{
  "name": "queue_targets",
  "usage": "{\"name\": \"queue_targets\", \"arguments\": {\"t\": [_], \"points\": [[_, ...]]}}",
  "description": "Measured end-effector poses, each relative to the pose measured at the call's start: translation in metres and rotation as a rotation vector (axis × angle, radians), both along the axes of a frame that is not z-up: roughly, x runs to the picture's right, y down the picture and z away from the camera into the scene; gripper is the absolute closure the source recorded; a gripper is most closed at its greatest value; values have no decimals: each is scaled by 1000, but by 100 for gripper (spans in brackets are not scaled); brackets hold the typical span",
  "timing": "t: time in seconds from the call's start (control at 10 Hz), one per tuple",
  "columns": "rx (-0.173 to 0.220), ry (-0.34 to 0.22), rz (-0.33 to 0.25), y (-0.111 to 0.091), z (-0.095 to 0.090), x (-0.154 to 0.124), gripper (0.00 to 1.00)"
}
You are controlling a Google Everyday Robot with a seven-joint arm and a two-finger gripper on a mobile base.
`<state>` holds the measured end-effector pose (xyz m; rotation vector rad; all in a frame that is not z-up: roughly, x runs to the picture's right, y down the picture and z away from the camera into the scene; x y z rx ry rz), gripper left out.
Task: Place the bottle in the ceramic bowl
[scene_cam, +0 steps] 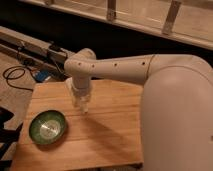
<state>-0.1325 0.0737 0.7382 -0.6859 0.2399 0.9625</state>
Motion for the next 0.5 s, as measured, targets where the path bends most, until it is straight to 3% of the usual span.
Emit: {"name": "queue_targets", "arguments": {"t": [0.1,0.5], "points": [[-10,-18,-57,11,-4,-8,100],[-71,-136,-370,89,-41,-67,100]]}}
